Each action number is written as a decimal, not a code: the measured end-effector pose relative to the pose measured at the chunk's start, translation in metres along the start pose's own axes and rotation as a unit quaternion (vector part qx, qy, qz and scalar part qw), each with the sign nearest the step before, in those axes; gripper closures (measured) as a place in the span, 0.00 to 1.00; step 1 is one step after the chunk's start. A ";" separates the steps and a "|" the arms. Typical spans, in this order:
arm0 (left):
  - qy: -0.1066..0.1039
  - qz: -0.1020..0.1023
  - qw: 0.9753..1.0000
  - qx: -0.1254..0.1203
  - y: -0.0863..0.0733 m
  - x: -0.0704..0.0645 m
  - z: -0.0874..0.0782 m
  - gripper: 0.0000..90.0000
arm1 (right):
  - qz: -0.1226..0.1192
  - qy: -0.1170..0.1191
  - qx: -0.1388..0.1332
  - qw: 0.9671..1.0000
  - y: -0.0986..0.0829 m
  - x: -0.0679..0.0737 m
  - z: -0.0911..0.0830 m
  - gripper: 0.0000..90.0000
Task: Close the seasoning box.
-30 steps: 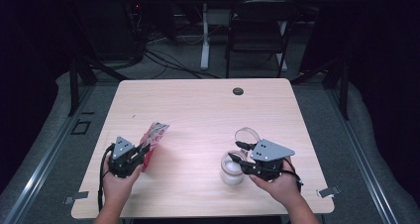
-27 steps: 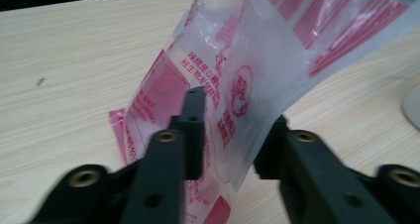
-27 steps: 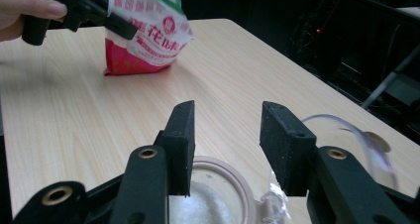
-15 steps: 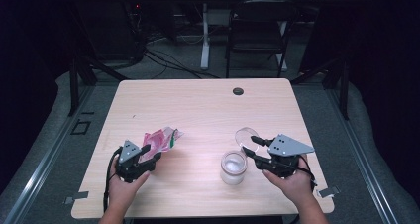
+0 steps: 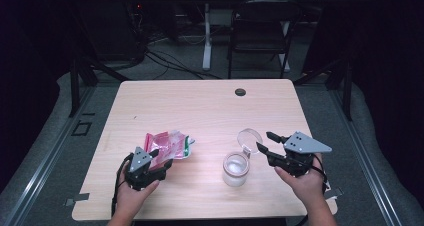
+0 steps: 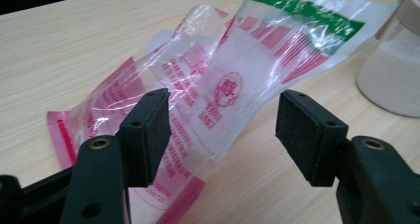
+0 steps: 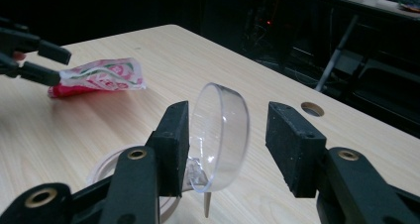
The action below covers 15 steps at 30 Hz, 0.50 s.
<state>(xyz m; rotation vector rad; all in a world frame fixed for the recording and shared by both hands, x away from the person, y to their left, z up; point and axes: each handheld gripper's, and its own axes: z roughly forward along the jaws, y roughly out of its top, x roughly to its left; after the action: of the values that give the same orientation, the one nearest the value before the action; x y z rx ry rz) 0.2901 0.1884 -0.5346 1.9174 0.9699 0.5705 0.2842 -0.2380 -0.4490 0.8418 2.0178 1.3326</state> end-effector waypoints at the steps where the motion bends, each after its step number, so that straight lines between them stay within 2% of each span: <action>1: -0.004 0.002 1.000 0.000 0.000 -0.002 0.000 0.42 | 0.003 -0.001 0.000 1.000 -0.001 -0.001 0.000 0.56; 6: -0.016 0.006 1.000 0.007 0.003 -0.007 0.002 0.43 | 0.027 -0.001 0.004 1.000 -0.008 -0.008 0.004 0.54; 11: -0.029 0.009 0.999 0.016 0.003 -0.011 0.004 0.35 | 0.054 0.007 0.014 0.998 -0.013 -0.013 0.009 0.51; 15: -0.035 0.009 0.999 0.020 0.003 -0.013 0.005 0.33 | 0.060 0.010 0.023 0.998 -0.016 -0.014 0.015 0.51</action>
<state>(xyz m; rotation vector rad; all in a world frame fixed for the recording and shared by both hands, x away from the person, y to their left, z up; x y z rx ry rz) 0.2870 0.1742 -0.5350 1.9709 0.9267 0.4945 0.3010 -0.2448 -0.4671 0.9888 2.0491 1.3696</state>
